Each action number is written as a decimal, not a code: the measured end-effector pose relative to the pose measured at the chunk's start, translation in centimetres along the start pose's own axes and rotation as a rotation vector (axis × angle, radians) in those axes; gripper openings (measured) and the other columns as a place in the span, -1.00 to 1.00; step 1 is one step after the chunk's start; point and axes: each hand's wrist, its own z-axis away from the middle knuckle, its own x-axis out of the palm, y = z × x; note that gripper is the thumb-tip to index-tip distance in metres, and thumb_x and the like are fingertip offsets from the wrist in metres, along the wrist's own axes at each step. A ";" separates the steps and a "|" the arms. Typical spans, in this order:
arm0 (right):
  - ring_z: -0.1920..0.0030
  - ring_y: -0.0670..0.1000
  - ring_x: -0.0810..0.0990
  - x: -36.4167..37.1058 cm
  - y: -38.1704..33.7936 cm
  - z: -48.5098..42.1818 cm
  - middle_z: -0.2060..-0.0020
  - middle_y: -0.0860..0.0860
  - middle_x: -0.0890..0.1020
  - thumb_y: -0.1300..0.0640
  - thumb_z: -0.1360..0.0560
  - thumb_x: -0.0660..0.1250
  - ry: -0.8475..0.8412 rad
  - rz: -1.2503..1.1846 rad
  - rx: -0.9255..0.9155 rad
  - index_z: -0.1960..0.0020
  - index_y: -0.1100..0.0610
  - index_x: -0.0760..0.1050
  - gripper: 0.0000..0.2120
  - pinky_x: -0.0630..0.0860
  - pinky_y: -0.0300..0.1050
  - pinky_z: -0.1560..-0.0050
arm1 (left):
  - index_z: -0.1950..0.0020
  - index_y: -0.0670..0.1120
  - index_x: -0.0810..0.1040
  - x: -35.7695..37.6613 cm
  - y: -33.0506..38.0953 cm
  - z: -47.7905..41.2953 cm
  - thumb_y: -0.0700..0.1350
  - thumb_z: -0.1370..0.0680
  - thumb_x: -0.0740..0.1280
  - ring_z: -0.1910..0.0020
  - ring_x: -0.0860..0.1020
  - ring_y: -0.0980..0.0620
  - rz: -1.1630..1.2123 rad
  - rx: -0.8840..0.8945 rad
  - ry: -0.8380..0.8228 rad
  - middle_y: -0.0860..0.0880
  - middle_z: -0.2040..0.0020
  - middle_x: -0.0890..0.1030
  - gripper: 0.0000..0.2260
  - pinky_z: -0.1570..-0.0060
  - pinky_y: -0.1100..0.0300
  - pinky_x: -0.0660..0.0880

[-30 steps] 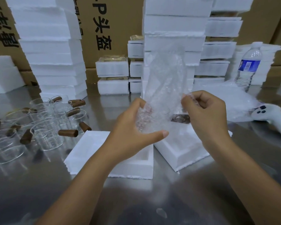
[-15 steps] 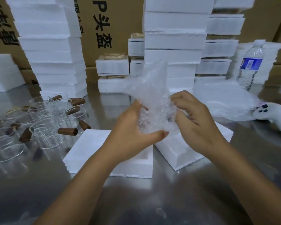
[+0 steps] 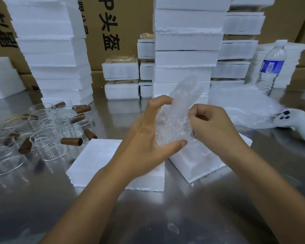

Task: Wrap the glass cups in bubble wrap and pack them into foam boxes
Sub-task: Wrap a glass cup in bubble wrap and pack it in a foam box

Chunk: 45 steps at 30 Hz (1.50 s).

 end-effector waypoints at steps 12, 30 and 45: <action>0.11 -0.23 0.55 0.5 -1.0 0.7 0.14 -0.15 0.59 0.08 -0.45 0.19 0.033 -0.105 -0.235 0.20 -0.11 0.56 -0.81 0.42 -0.44 0.10 | 0.07 0.29 0.26 -0.4 -0.6 -0.2 0.19 -0.31 0.48 0.02 0.39 0.34 -0.146 -0.026 0.022 0.20 0.05 0.41 -0.59 0.13 0.56 0.28; 0.23 -0.09 0.47 -0.3 0.0 0.3 0.17 -0.05 0.50 -0.01 -0.15 0.50 -0.080 -0.006 0.214 0.11 -0.01 0.44 -0.62 0.40 -0.22 0.28 | -0.10 0.17 0.32 -0.1 0.4 0.2 0.16 -0.28 0.47 0.07 0.43 0.13 -0.243 0.029 -0.096 0.10 -0.05 0.43 -0.51 0.17 0.17 0.50; 0.27 -0.14 0.63 -1.1 0.1 -0.2 0.26 -0.14 0.67 -0.18 -0.49 0.25 -0.007 -0.027 0.118 0.21 -0.05 0.59 -0.73 0.49 -0.15 0.07 | 0.18 0.20 0.34 -0.6 0.3 -0.3 0.14 -0.25 0.50 0.02 0.41 0.31 0.017 -0.106 0.198 0.17 0.05 0.41 -0.64 0.22 0.51 0.37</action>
